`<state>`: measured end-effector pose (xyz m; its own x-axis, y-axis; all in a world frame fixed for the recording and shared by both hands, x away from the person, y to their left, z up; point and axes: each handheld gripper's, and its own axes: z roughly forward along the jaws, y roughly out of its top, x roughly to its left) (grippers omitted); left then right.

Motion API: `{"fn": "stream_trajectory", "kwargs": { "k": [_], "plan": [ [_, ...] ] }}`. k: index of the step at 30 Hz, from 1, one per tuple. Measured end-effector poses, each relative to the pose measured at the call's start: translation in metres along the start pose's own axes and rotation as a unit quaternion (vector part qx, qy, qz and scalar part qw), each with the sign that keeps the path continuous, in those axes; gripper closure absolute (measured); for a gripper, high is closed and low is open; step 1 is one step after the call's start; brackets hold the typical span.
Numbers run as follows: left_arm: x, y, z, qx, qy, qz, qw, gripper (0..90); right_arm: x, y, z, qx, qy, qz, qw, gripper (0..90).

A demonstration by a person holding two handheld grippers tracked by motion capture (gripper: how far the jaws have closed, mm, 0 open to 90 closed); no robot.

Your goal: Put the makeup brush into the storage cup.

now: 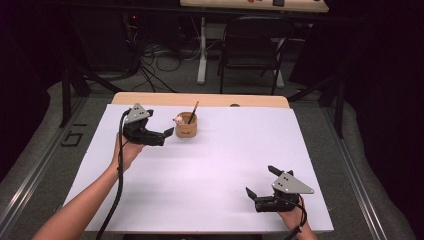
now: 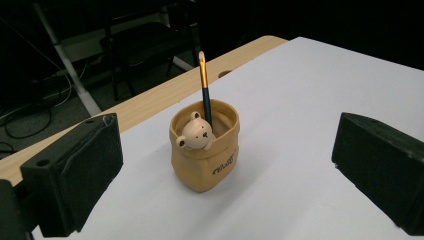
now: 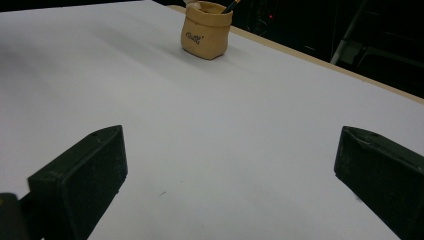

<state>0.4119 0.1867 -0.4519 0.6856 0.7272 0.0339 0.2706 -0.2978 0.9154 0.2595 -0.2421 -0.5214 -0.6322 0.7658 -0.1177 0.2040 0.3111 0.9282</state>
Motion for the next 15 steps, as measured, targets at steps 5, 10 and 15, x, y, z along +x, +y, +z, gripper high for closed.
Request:
{"fn": "stream_trajectory", "kwargs": {
  "k": [5, 10, 15],
  "plan": [
    [-0.001, -0.005, -0.011, -0.013, 0.004, -0.002, 0.9999, 0.0, -0.001, 0.000, 0.000, -0.001, -0.002, 0.003, 1.0000, 0.0],
    [-0.005, -0.012, -0.020, -0.021, 0.005, 0.000, 0.9998, 0.0, -0.002, -0.001, -0.002, -0.010, 0.001, 0.011, 0.9999, 0.0],
    [-0.010, -0.021, -0.029, -0.030, 0.008, -0.001, 0.9995, 0.0, -0.004, 0.000, -0.003, -0.022, 0.003, 0.021, 0.9995, 0.0]
  ]
}}
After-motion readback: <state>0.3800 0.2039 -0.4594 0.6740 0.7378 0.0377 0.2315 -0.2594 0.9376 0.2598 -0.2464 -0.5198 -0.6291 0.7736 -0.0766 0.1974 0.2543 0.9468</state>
